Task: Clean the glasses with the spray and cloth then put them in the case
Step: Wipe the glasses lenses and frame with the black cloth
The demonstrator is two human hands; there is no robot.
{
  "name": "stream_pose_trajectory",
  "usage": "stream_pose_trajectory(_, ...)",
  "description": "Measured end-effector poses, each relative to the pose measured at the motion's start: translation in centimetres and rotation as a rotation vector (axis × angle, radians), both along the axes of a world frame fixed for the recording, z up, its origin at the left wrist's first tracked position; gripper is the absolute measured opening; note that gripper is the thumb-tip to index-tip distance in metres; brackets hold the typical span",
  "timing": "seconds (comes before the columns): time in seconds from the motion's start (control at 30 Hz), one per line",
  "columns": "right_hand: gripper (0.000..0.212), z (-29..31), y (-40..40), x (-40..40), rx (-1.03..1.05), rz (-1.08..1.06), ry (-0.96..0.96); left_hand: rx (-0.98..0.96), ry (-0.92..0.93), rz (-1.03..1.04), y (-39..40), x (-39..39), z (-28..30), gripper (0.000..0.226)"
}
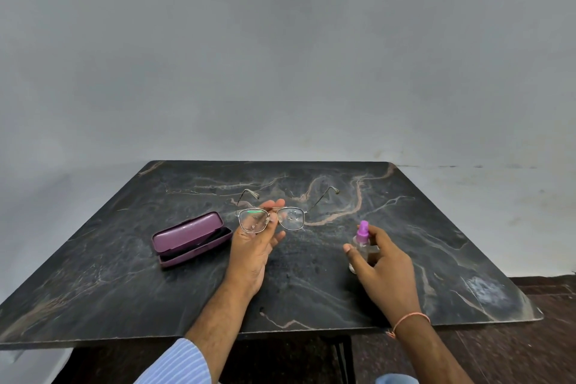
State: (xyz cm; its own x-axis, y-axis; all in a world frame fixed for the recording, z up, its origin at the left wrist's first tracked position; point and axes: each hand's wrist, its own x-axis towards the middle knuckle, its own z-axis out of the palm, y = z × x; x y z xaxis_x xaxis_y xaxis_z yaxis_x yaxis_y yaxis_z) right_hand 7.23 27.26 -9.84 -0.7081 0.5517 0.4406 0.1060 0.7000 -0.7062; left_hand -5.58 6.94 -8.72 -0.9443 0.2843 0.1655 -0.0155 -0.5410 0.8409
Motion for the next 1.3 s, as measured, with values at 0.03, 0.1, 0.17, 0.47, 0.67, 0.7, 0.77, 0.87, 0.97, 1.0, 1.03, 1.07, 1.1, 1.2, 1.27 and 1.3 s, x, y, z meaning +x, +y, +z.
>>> stream_pose_trajectory(0.03, 0.056, 0.0, 0.0, 0.0, 0.0, -0.001, -0.017, 0.001, -0.001, 0.0, 0.0, 0.0, 0.0, 0.023)
stream_pose_trajectory(0.1, 0.07, 0.0, -0.1, 0.2, -0.004, 0.009, -0.035, 0.001, -0.001, -0.006, 0.0, 0.0, 0.0, 0.025)
stream_pose_trajectory(0.17, 0.086, -0.1, -0.2, 0.4, 0.044, 0.002, -0.006, -0.003, -0.003, -0.016, -0.1, 0.0, 0.0, 0.026)
stream_pose_trajectory(0.47, 0.024, 3.5, -4.6, 2.1, 0.275, 0.091, 0.457, 0.001, 0.014, -0.071, -0.1, -0.1, -0.5, 0.027)
stream_pose_trajectory(0.67, 0.025, 4.8, -5.2, -0.5, -0.443, 0.253, 0.092, 0.012, 0.021, -0.112, -0.3, 0.2, -0.4, 0.025)
stream_pose_trajectory(0.7, 0.026, 4.9, -5.3, -0.9, -0.49, 0.268, 0.094, 0.009, 0.024, -0.118, -0.3, 0.3, -0.3, 0.025)
stream_pose_trajectory(0.77, 0.027, 5.0, -5.3, -1.7, -0.566, 0.301, 0.103, 0.003, 0.027, -0.129, -0.3, 0.4, -0.2, 0.025)
stream_pose_trajectory(0.87, 0.027, 5.0, -5.3, -2.5, -0.619, 0.337, 0.087, 0.007, 0.027, -0.14, -0.3, 0.4, -0.2, 0.025)
stream_pose_trajectory(0.97, 0.021, 5.1, -5.6, -3.0, -0.663, 0.38, 0.087, 0.017, 0.022, -0.153, -0.4, 0.4, -0.2, 0.027)
stream_pose_trajectory(1.0, 0.018, 5.1, -5.7, -3.1, -0.674, 0.387, 0.092, 0.018, 0.02, -0.157, -0.4, 0.4, -0.2, 0.027)
stream_pose_trajectory(1.03, 0.016, 5.1, -5.8, -3.3, -0.679, 0.387, 0.1, 0.019, 0.015, -0.159, -0.4, 0.4, -0.2, 0.028)
stream_pose_trajectory(1.07, 0.015, 5.0, -5.9, -3.4, -0.677, 0.382, 0.111, 0.018, 0.009, -0.161, -0.3, 0.4, -0.3, 0.028)
stream_pose_trajectory(1.1, 0.015, 4.9, -6.0, -3.5, -0.668, 0.373, 0.122, 0.014, 0.001, -0.164, -0.3, 0.4, -0.2, 0.028)
stream_pose_trajectory(1.2, 0.015, 4.8, -6.1, -3.7, -0.656, 0.349, 0.17, -0.017, -0.02, -0.184, -0.3, 0.6, -0.1, 0.029)
stream_pose_trajectory(1.27, 0.014, 4.8, -6.1, -3.8, -0.667, 0.335, 0.204, -0.048, -0.026, -0.2, -0.3, 0.8, -0.1, 0.031)
stream_pose_trajectory(1.3, 0.013, 4.9, -6.0, -3.7, -0.671, 0.329, 0.217, -0.059, -0.025, -0.214, -0.2, 0.9, 0.0, 0.032)
